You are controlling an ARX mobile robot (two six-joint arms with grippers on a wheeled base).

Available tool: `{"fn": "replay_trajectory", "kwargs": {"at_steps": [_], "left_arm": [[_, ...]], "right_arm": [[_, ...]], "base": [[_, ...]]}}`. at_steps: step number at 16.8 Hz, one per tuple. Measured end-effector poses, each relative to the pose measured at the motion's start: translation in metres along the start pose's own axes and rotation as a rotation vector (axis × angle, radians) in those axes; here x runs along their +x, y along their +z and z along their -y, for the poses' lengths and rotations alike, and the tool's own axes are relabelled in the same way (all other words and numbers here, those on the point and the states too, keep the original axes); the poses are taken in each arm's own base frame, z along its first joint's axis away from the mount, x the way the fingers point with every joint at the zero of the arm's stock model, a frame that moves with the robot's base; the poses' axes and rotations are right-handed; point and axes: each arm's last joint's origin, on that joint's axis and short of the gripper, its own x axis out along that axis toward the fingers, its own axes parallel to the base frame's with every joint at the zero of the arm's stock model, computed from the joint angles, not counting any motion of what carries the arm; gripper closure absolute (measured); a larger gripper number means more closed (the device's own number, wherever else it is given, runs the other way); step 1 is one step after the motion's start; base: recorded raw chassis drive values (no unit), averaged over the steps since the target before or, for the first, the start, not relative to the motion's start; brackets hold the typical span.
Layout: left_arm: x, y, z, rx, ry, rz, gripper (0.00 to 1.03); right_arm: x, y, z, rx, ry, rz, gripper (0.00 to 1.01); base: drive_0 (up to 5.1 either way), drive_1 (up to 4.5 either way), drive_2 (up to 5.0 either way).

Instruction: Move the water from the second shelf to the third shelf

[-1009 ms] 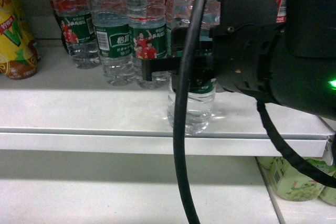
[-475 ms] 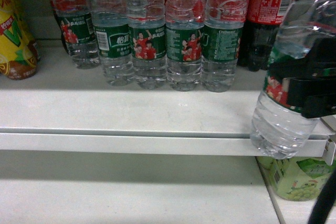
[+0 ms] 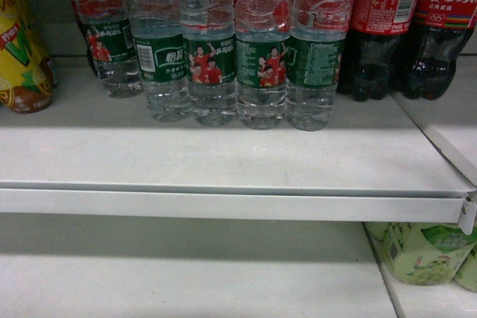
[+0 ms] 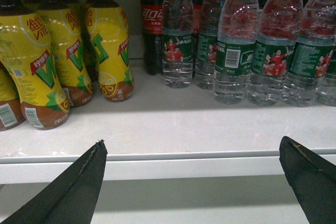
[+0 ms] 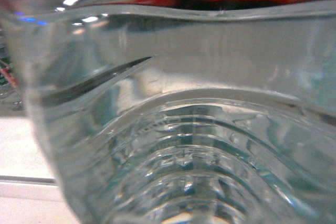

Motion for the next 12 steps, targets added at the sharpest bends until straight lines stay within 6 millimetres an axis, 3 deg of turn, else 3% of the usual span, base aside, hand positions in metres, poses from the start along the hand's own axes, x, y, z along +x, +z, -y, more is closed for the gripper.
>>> {"fn": "replay_trajectory", "kwargs": {"at_steps": [2, 12], "left_arm": [[0.0, 0.0, 0.0, 0.0, 0.0, 0.0, 0.05], [0.0, 0.0, 0.0, 0.0, 0.0, 0.0, 0.05]], "right_arm": [[-0.019, 0.0, 0.015, 0.029, -0.058, 0.025, 0.6], [-0.054, 0.006, 0.031, 0.053, -0.128, 0.108, 0.6]], "base": [[0.0, 0.0, 0.0], [0.0, 0.0, 0.0]]}}
